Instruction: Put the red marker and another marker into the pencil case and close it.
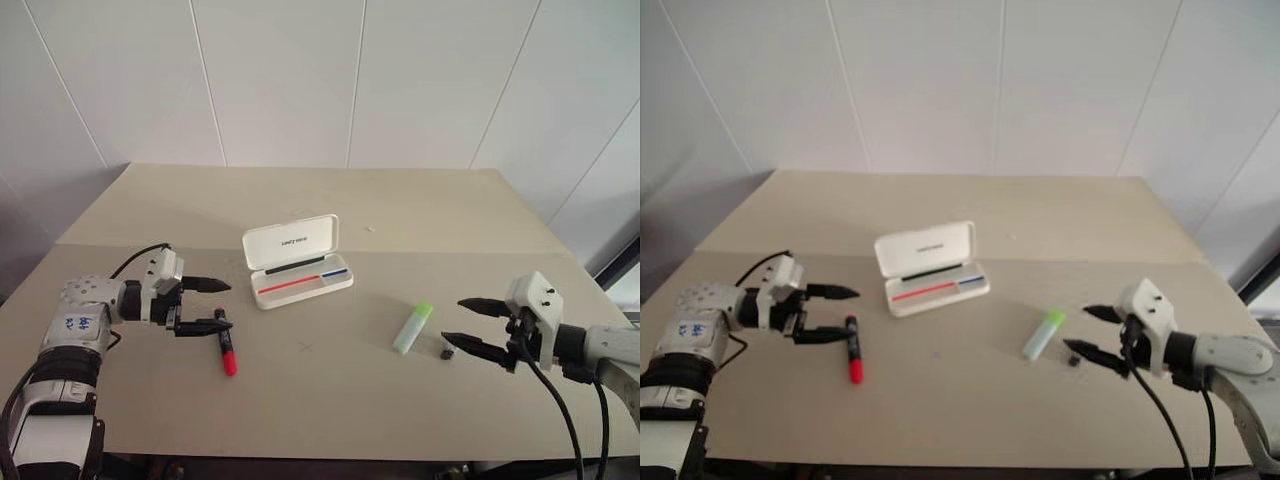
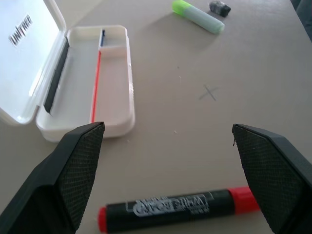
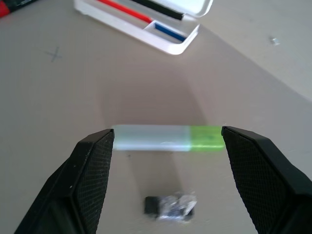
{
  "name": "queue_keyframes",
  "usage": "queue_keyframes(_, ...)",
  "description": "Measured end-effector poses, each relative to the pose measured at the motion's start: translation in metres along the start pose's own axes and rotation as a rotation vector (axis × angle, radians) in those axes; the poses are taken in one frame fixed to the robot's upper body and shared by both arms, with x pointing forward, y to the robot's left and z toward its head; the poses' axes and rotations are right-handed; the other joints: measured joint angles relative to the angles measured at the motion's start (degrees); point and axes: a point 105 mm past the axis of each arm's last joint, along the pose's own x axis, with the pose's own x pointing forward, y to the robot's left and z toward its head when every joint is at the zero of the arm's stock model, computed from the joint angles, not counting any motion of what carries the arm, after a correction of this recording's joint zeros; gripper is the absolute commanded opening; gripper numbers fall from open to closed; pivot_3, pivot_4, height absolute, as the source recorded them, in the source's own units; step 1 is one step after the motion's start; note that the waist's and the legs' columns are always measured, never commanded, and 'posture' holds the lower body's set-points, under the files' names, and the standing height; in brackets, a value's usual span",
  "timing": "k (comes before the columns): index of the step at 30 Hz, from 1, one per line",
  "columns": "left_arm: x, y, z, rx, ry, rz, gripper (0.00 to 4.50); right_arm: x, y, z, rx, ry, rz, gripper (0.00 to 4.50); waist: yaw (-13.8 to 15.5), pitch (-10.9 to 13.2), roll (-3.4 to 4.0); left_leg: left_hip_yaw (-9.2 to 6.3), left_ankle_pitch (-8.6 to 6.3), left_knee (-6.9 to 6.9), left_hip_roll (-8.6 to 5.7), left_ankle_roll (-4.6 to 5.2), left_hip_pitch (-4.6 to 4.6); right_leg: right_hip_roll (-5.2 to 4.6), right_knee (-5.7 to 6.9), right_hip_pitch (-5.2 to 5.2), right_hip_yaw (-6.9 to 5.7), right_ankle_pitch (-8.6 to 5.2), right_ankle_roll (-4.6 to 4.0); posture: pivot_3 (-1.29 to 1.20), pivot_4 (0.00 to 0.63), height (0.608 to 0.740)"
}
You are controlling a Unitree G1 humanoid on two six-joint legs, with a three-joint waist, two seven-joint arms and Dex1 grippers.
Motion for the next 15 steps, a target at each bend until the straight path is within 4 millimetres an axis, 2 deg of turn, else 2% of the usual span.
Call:
queue_keyframes(4,0.004,0.001,0.002,-0.011,-0.020,-0.005,4.45,0.001,0.000,0.000,-0.005,0.001,-0.005,4.50,0.05,0.00,0.00,0.00,0.00,0.06,0.00,0.00,0.00,0.00,0.05,0.00,0.00,0.00,0.00,0.00,0.150,0.740)
queue_keyframes(10,0.019,-0.002,0.003,-0.065,-0.060,-0.038,4.45,0.008,-0.004,0.012,-0.028,-0.045,-0.013,4.50,0.04,0.00,0.00,0.00,0.00,0.24,0.00,0.00,0.00,0.02,0.25,0.00,0.02,0.01,0.01,0.00,0.150,0.740)
queue_keyframes(15,0.036,0.000,0.011,-0.052,-0.073,-0.029,4.45,0.017,0.003,0.009,-0.002,-0.063,0.006,4.50,0.34,0.00,0.00,0.00,0.00,0.34,0.00,0.00,-0.01,0.02,0.34,0.00,0.03,0.01,0.02,0.00,0.150,0.740)
